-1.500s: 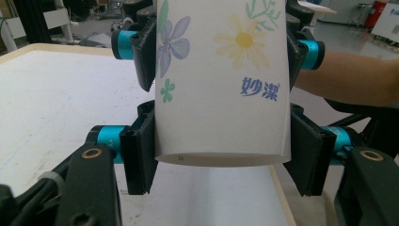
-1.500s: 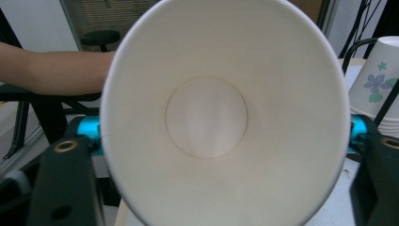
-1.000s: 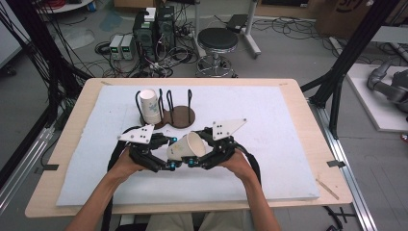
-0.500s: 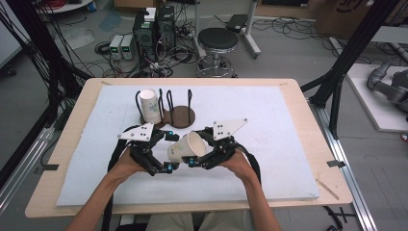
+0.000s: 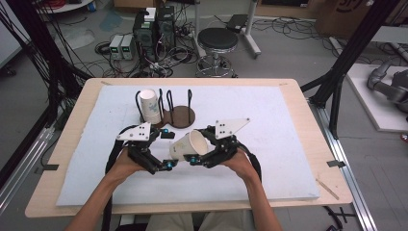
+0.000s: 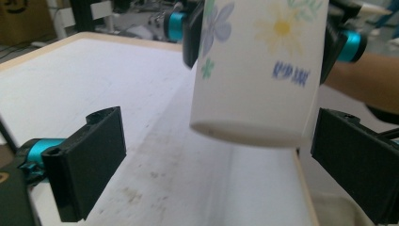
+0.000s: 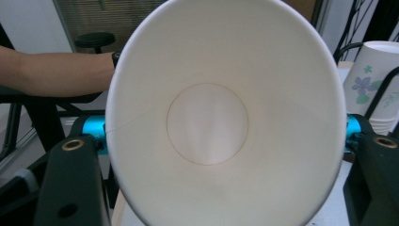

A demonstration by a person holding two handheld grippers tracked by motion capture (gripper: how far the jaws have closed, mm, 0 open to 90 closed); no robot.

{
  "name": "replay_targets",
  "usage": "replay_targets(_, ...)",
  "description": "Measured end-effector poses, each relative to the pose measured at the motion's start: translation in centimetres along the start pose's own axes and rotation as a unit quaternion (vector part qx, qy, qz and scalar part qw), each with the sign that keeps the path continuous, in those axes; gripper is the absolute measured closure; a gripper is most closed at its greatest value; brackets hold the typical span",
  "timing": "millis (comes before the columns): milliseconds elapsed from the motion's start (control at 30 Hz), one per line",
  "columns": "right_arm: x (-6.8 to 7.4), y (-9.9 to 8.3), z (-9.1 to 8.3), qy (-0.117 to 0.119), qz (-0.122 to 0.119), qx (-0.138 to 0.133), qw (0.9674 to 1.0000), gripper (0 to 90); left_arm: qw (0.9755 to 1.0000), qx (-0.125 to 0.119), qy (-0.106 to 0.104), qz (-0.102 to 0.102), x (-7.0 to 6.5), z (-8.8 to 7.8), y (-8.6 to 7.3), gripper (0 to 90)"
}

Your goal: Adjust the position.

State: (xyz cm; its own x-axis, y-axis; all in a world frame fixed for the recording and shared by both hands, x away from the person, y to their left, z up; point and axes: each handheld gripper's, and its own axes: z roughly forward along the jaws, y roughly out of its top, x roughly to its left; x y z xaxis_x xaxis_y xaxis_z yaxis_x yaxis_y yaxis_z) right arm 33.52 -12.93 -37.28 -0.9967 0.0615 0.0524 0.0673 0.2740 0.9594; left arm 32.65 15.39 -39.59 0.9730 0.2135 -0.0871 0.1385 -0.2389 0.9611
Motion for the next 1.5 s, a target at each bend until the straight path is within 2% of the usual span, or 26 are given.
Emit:
replay_targets(67,-0.1,-0.1,-0.2,-0.010,0.003,0.001,1.0000,29.5,1.0000,0.004,0.009,-0.002,0.0,-0.2,-0.2,3.7)
replay_targets(233,-0.3,-0.1,-0.5,-0.022,0.007,0.000,0.9997,29.5,0.9987,0.013,0.048,-0.009,0.2,-0.9,-1.0,3.7)
replay_targets(367,-0.4,-0.1,-0.6,-0.035,0.010,0.009,0.9993,29.5,0.9961,0.024,0.083,-0.019,0.4,-1.5,-1.8,3.7)
replay_targets(467,-0.5,-0.1,-0.8,-0.053,0.017,0.018,0.9983,29.4,0.9934,0.026,0.107,-0.031,0.6,-2.0,-2.3,3.7)
replay_targets(533,-0.6,-0.1,-0.9,-0.063,0.021,0.022,0.9976,29.4,0.9897,0.025,0.134,-0.044,0.9,-2.6,-2.8,3.7)
replay_targets(600,-0.8,-0.2,-1.1,-0.070,0.023,0.024,0.9970,29.4,0.9871,0.022,0.149,-0.055,1.1,-3.0,-3.1,3.7)
replay_targets(767,-1.0,-0.2,-1.5,-0.089,0.029,0.034,0.9950,29.4,0.9775,0.009,0.195,-0.081,1.6,-4.4,-4.0,3.7)
replay_targets(967,-1.2,0.0,-1.7,-0.117,0.036,0.063,0.9905,29.4,0.9684,0.010,0.234,-0.086,1.9,-5.4,-4.7,3.7)
replay_targets(1033,-1.2,0.0,-1.7,-0.123,0.035,0.070,0.9893,29.4,0.9666,0.011,0.240,-0.088,2.0,-5.6,-4.9,3.7)
replay_targets(1067,-1.2,0.0,-1.7,-0.125,0.037,0.072,0.9888,29.4,0.9640,0.010,0.249,-0.091,1.9,-5.7,-5.1,3.7)
replay_targets(1167,-1.4,0.1,-1.7,-0.137,0.037,0.088,0.9859,29.5,0.9588,0.006,0.266,-0.099,2.0,-6.2,-5.4,3.7)
replay_targets(1233,-1.4,0.2,-1.7,-0.151,0.042,0.105,0.9820,29.5,0.9553,0.005,0.276,-0.107,2.1,-6.5,-5.7,3.7)
replay_targets(1267,-1.5,0.2,-1.6,-0.156,0.043,0.112,0.9804,29.5,0.9546,0.006,0.277,-0.109,2.1,-6.6,-5.8,3.7)
replay_targets(1333,-1.5,0.4,-1.5,-0.166,0.044,0.128,0.9768,29.6,0.9514,0.001,0.286,-0.114,2.1,-6.9,-6.1,3.7)
replay_targets(1367,-1.5,0.5,-1.4,-0.169,0.044,0.132,0.9757,29.6,0.9509,0.000,0.287,-0.115,2.2,-6.9,-6.2,3.7)
replay_targets(1400,-1.6,0.5,-1.3,-0.171,0.045,0.132,0.9754,29.6,0.9491,-0.001,0.292,-0.118,2.2,-7.1,-6.3,3.7)
replay_targets(1433,-1.6,0.5,-1.2,-0.175,0.045,0.139,0.9737,29.6,0.9482,0.000,0.295,-0.117,2.2,-7.2,-6.4,3.7)
replay_targets(1500,-1.6,0.6,-1.1,-0.176,0.045,0.142,0.9730,29.6,0.9457,-0.003,0.302,-0.120,2.2,-7.3,-6.6,3.7)
